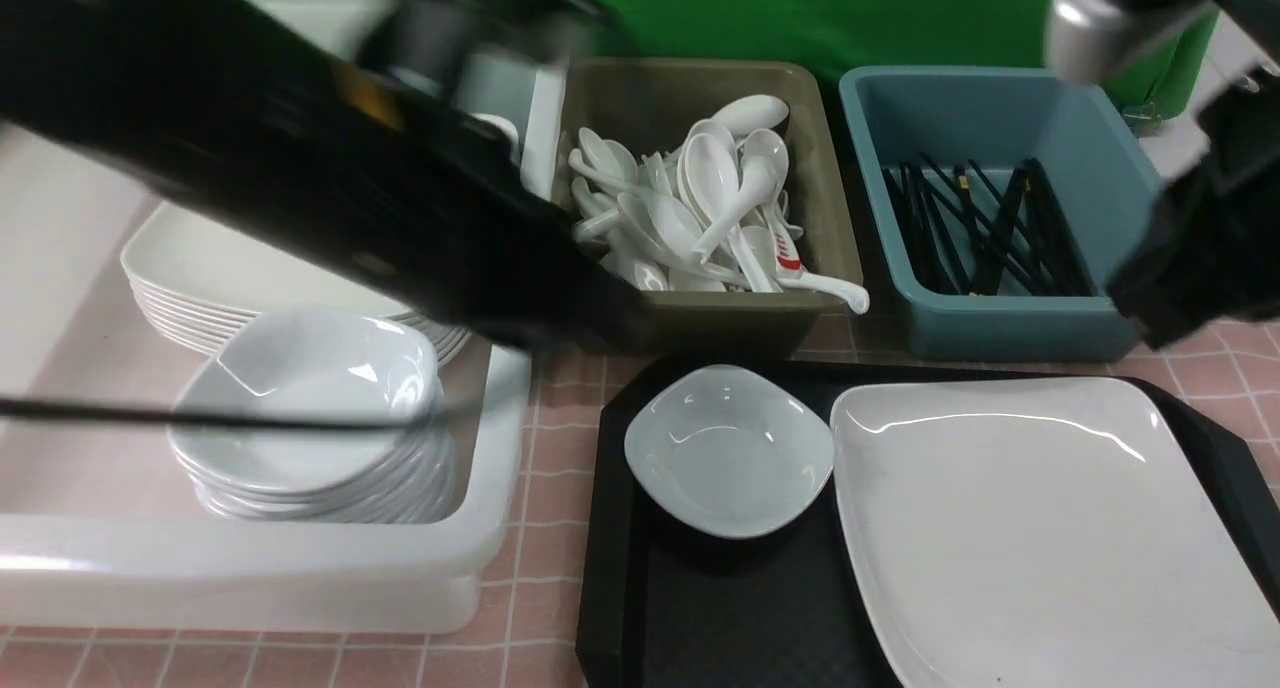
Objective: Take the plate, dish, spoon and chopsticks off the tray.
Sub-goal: Use the left arm to grab a small plate from the dinner plate, then use the left arm to put the small plate into the large storage box on the left
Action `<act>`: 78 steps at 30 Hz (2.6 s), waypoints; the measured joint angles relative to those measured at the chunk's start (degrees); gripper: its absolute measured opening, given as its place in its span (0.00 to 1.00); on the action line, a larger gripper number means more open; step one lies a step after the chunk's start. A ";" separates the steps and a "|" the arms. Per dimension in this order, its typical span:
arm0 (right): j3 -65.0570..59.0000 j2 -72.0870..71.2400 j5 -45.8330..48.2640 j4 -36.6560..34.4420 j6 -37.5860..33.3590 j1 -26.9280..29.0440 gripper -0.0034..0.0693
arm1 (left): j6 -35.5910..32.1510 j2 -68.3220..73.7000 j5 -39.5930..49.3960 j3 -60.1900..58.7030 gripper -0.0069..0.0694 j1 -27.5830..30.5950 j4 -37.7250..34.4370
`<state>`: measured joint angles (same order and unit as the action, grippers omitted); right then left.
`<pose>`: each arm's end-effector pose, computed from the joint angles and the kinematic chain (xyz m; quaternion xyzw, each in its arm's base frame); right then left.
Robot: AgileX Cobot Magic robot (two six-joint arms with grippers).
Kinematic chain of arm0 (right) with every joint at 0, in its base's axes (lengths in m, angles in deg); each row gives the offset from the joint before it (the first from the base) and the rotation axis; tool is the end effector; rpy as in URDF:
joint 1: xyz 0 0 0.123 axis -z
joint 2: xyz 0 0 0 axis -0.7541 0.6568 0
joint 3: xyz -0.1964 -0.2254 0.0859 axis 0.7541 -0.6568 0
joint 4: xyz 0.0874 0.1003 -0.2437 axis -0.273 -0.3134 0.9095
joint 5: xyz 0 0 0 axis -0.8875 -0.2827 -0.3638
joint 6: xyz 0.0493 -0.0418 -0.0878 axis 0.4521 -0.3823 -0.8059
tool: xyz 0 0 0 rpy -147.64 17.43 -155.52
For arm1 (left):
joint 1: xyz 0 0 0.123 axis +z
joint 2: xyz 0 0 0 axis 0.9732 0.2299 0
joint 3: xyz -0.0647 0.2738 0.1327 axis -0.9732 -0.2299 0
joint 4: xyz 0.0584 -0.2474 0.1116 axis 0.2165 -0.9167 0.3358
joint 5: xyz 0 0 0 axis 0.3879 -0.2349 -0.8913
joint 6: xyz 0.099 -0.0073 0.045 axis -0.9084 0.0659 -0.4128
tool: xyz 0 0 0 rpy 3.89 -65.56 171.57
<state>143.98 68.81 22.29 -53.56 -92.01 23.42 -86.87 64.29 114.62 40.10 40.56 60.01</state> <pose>0.2797 0.1193 0.4103 -0.2951 0.9051 -0.0227 0.3052 0.2665 -0.2141 0.3467 0.3109 0.8905 -0.1666 0.2873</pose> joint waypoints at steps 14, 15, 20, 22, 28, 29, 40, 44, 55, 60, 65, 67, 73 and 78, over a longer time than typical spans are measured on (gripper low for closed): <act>-15.18 -10.77 -0.24 -4.10 -1.54 6.97 0.09 | 3.00 26.09 -16.83 0.00 0.65 -12.60 20.26; -15.23 -11.16 -0.24 -4.15 -1.61 6.97 0.09 | 3.00 27.09 -17.52 0.00 0.69 -12.60 20.85; -15.41 -12.70 -0.29 -6.72 -3.05 7.03 0.09 | 4.56 30.52 -20.33 0.00 0.78 -12.60 25.87; -15.41 -12.84 -0.29 -9.17 -4.77 7.03 0.09 | 6.22 31.46 -20.61 0.00 0.76 -12.60 27.94; -15.41 -12.89 -0.39 -17.32 -9.25 7.03 0.09 | 9.20 32.27 -21.26 0.15 0.46 -12.60 29.56; -15.41 -12.89 -0.39 -17.90 -9.37 7.03 0.09 | 9.20 32.33 -21.21 0.15 0.40 -12.60 29.61; -13.32 -12.89 -0.39 -19.99 -10.26 7.03 0.09 | 9.75 24.45 -15.58 0.71 0.16 -12.54 26.91; -8.96 -12.90 -0.34 -21.48 -10.09 7.03 0.09 | 10.65 15.06 -12.36 0.39 0.11 -12.01 24.39; -5.21 -9.45 -6.89 -43.30 -18.48 4.22 0.09 | 10.69 -12.18 -6.11 0.39 0.11 -1.14 24.01; -4.47 -3.10 -10.34 -43.97 -19.32 -3.98 0.09 | 9.02 -15.44 4.63 0.33 0.11 6.77 24.42; 0.80 3.73 -11.77 -43.75 -17.64 -10.36 0.09 | 7.37 -12.94 8.10 -3.21 0.11 10.44 22.88; 2.87 5.60 -11.77 -43.15 -16.58 -11.07 0.09 | 7.37 -11.75 7.69 -5.14 0.11 10.51 22.49; 7.43 8.72 -12.10 -40.27 -13.42 -11.31 0.09 | 7.00 -6.66 5.26 -10.61 0.11 10.80 22.87; 8.01 8.72 -11.87 -38.31 -13.11 -11.31 0.09 | 7.00 -4.19 3.62 -11.12 0.17 10.80 23.32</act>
<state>151.99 77.52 10.42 -91.87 -105.12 12.11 -79.87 60.09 118.23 28.99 51.36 83.33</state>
